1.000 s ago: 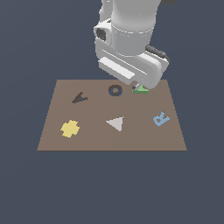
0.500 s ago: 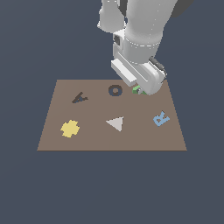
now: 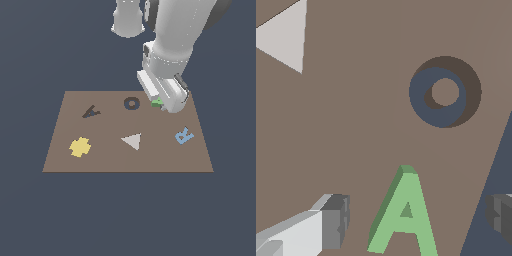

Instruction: Insert a designated object into the corresponding slot on a board.

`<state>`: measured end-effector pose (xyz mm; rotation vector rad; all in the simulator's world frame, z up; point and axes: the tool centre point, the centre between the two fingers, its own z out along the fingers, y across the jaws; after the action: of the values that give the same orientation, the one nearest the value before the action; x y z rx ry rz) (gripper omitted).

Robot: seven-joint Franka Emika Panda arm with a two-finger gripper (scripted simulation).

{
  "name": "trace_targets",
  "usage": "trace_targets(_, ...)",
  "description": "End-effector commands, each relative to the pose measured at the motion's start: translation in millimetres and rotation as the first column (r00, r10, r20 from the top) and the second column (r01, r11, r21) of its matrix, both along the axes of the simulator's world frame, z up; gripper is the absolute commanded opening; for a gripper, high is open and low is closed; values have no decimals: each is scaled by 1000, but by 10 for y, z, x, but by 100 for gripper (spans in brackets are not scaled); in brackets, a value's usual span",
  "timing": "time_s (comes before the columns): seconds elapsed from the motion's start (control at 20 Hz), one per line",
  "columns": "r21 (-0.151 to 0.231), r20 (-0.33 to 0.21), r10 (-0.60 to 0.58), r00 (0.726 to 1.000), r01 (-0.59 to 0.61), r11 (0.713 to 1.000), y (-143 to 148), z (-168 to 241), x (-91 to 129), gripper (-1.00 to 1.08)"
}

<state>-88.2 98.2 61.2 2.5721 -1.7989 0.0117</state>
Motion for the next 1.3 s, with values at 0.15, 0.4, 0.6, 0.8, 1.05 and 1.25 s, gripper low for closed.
trace_targets(0.15,4,-3,-71,997,71,997,94,-79,-11,100)
trace_targets(0.4,6,-4,-99,995,99,995,134,-110,-8,100)
trace_targets(0.6,6,-5,-97,995,97,995,134,-113,-9,100)
trace_targets(0.8,6,-5,-98,995,98,995,136,-194,-8,100)
trace_targets(1.05,7,-5,-100,995,101,995,138,-310,-9,100)
trace_targets(1.25,7,-5,-100,995,101,995,138,-313,-10,-100)
